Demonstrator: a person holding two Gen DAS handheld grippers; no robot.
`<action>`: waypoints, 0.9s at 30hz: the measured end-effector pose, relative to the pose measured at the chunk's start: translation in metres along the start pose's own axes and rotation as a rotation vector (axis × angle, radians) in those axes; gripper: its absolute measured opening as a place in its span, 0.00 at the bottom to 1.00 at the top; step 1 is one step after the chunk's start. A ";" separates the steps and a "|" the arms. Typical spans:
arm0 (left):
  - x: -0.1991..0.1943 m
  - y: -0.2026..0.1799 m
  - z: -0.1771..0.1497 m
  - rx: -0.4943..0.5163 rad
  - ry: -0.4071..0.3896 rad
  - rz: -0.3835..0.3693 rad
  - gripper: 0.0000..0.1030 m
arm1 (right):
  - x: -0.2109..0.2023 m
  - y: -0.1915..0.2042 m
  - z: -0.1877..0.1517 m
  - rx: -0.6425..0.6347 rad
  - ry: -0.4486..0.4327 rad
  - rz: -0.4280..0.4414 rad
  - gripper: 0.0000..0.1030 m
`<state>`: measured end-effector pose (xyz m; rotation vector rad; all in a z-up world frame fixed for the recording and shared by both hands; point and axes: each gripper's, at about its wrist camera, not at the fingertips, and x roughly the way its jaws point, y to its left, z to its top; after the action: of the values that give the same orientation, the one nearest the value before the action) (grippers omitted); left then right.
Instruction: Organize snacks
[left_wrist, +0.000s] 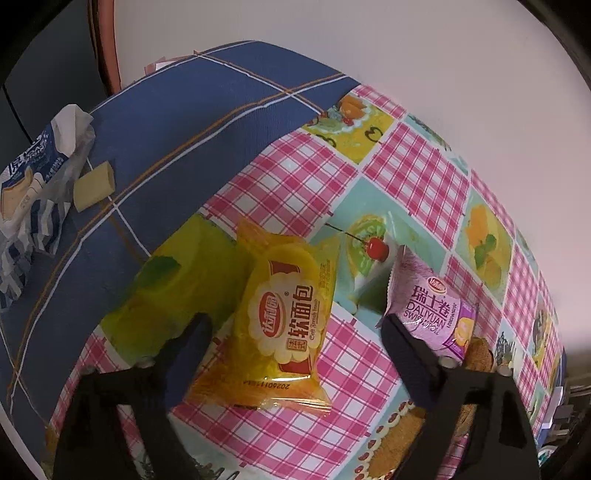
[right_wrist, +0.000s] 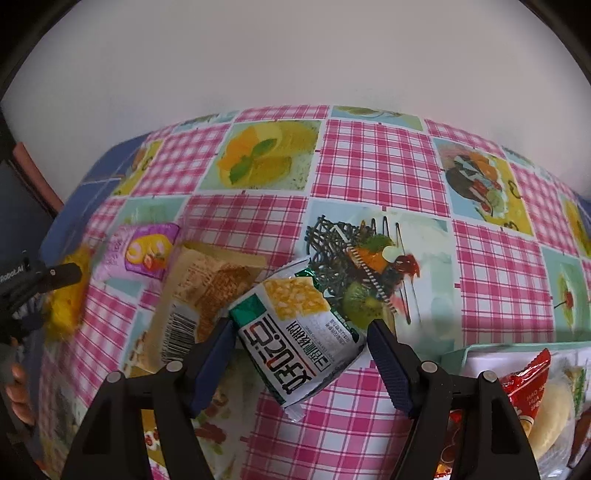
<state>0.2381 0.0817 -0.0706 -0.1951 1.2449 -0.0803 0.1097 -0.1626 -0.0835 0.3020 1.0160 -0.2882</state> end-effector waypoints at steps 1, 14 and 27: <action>0.002 0.000 0.000 0.002 0.004 0.000 0.83 | 0.001 0.001 0.000 -0.007 0.001 -0.007 0.74; 0.014 -0.001 -0.004 0.025 0.027 0.045 0.65 | 0.012 0.006 -0.005 -0.057 0.003 -0.084 0.73; 0.012 -0.002 -0.007 0.043 0.035 0.061 0.51 | 0.008 0.003 -0.005 -0.045 0.003 -0.098 0.64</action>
<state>0.2355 0.0772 -0.0831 -0.1186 1.2823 -0.0583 0.1106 -0.1586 -0.0924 0.2118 1.0404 -0.3531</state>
